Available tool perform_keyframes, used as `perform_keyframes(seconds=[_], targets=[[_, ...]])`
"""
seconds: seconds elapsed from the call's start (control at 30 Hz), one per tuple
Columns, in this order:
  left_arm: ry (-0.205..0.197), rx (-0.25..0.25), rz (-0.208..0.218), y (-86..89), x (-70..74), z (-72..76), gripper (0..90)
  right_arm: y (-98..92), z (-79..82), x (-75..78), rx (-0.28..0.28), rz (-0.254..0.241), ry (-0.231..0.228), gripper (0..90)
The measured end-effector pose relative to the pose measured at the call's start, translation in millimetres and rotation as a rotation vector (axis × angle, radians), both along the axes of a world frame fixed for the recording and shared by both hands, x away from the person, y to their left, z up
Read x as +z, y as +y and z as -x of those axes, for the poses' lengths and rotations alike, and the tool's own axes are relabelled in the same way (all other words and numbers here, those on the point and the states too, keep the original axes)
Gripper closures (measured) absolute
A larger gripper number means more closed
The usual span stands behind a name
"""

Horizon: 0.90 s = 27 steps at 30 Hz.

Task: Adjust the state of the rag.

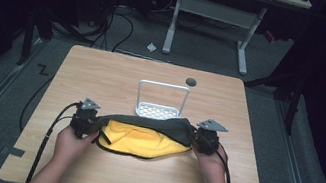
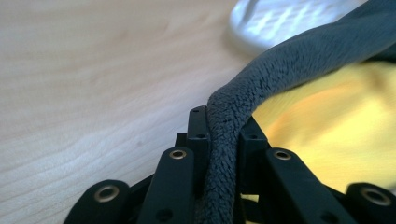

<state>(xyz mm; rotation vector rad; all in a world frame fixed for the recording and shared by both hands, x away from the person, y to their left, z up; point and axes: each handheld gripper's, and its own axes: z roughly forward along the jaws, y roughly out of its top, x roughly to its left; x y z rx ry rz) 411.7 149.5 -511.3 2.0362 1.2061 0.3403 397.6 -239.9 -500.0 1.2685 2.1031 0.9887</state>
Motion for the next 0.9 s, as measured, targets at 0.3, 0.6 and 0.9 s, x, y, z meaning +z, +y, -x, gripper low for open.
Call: perform_keyframes(seconds=[0.3, 0.6, 0.9], targets=[[-0.009, -0.06, -0.047, -3.4, -12.2, 22.3, 80.5, 0.7, 8.6, -19.1, 0.035, 0.051, 0.064, 83.2], [0.042, -0.172, 0.068, 3.7, 4.6, 99.3, 79.5, -24.8, 108.2, -2.8, 0.086, -0.006, 0.039, 80.7], [-0.01, -0.05, -0.013, 6.4, 31.6, 24.4, 64.6, -16.1, 45.6, 32.4, 0.041, -0.01, -0.033, 72.0]])
